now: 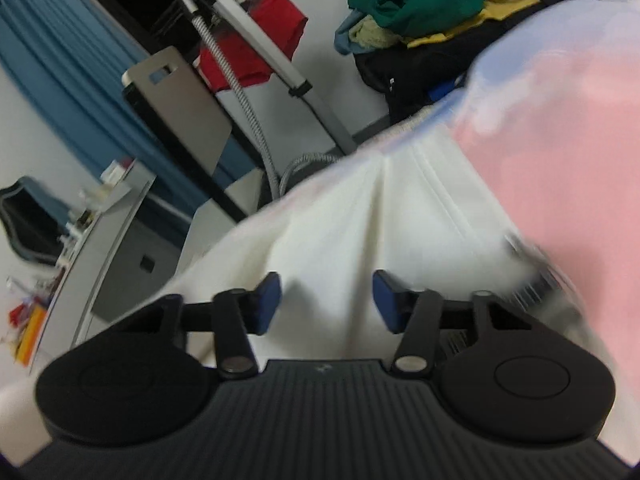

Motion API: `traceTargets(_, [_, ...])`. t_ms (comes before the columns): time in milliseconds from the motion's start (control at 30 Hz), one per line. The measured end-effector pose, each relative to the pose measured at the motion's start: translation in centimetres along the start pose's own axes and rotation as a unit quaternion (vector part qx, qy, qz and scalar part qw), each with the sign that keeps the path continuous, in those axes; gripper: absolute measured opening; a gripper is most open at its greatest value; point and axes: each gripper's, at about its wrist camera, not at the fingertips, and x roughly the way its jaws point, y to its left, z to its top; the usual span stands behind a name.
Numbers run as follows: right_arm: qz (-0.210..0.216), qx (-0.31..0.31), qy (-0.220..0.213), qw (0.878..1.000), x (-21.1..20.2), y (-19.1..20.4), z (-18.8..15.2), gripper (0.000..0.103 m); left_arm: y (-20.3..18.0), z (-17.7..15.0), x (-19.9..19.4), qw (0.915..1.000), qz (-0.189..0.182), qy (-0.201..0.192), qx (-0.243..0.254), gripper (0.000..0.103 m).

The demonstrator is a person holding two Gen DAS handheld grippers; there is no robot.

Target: Fold clothes

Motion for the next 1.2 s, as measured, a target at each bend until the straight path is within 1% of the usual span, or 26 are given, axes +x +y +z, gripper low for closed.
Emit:
traceTargets(33, [-0.010, -0.009, -0.007, 1.000, 0.6, 0.3, 0.4, 0.019, 0.3, 0.0, 0.2, 1.0000, -0.007, 0.000, -0.005, 0.007])
traceTargets(67, [-0.022, -0.019, -0.012, 1.000, 0.9, 0.6, 0.6, 0.011, 0.5, 0.0, 0.4, 0.9999, -0.012, 0.001, -0.006, 0.007])
traceTargets(100, [-0.029, -0.025, -0.016, 0.999, 1.0, 0.8, 0.8, 0.008, 0.6, -0.1, 0.6, 0.9999, -0.014, 0.000, -0.004, 0.007])
traceTargets(200, [-0.025, -0.048, -0.038, 0.998, -0.5, 1.1, 1.4, 0.006, 0.7, -0.2, 0.6, 0.9998, -0.020, -0.001, -0.001, 0.007])
traceTargets(400, [0.007, -0.041, -0.100, 0.994, -9.1, 1.0, 3.7, 0.005, 0.5, 0.0, -0.7, 0.9993, -0.033, -0.017, -0.011, 0.007])
traceTargets(467, [0.018, -0.038, -0.133, 0.990, -13.5, 0.4, 4.1, 0.005, 0.2, 0.0, -1.5, 0.9990, -0.036, -0.024, -0.014, 0.007])
traceTargets(567, [0.035, -0.033, -0.181, 0.982, -21.1, -1.5, 3.7, 0.005, -0.7, 0.1, -2.9, 0.9990, -0.030, -0.032, -0.007, 0.007])
traceTargets(633, [0.042, -0.033, -0.211, 0.976, -25.9, -3.2, 2.5, 0.005, -1.2, 0.2, -3.7, 0.9990, -0.028, -0.033, -0.009, 0.007])
traceTargets(700, [0.050, -0.014, -0.232, 0.971, -30.8, -5.8, 1.0, 0.006, -1.6, 0.2, -4.2, 0.9992, -0.018, -0.032, -0.014, 0.007])
traceTargets(733, [0.050, 0.006, -0.233, 0.971, -32.7, -7.3, 0.2, 0.006, -1.7, 0.3, -4.5, 0.9993, -0.011, -0.030, -0.017, 0.007])
traceTargets(833, [0.039, 0.073, -0.202, 0.976, -36.2, -12.0, -2.8, 0.006, -1.8, 0.1, -4.9, 0.9991, 0.018, -0.013, -0.036, 0.007])
traceTargets(933, [0.024, 0.155, -0.147, 0.977, -38.1, -16.6, -6.0, 0.006, -2.2, -0.2, -4.9, 0.9978, 0.061, 0.003, -0.024, 0.007])
traceTargets(1033, [0.020, 0.237, -0.081, 0.968, -38.7, -20.2, -8.4, 0.008, -2.5, -0.3, -5.0, 0.9958, 0.086, 0.016, -0.024, 0.007])
traceTargets(1133, [0.041, 0.273, -0.039, 0.960, -38.6, -21.4, -10.0, 0.011, -2.7, 0.0, -5.0, 0.9937, 0.106, 0.022, -0.029, 0.008])
traceTargets(1167, [0.050, 0.291, -0.028, 0.955, -38.3, -21.6, -10.5, 0.014, -2.7, -0.1, -5.1, 0.9930, 0.111, 0.023, -0.033, 0.008])
traceTargets(1200, [0.061, 0.309, -0.017, 0.949, -38.0, -21.8, -11.0, 0.023, -2.6, -0.2, -5.2, 0.9923, 0.117, 0.023, -0.036, 0.008])
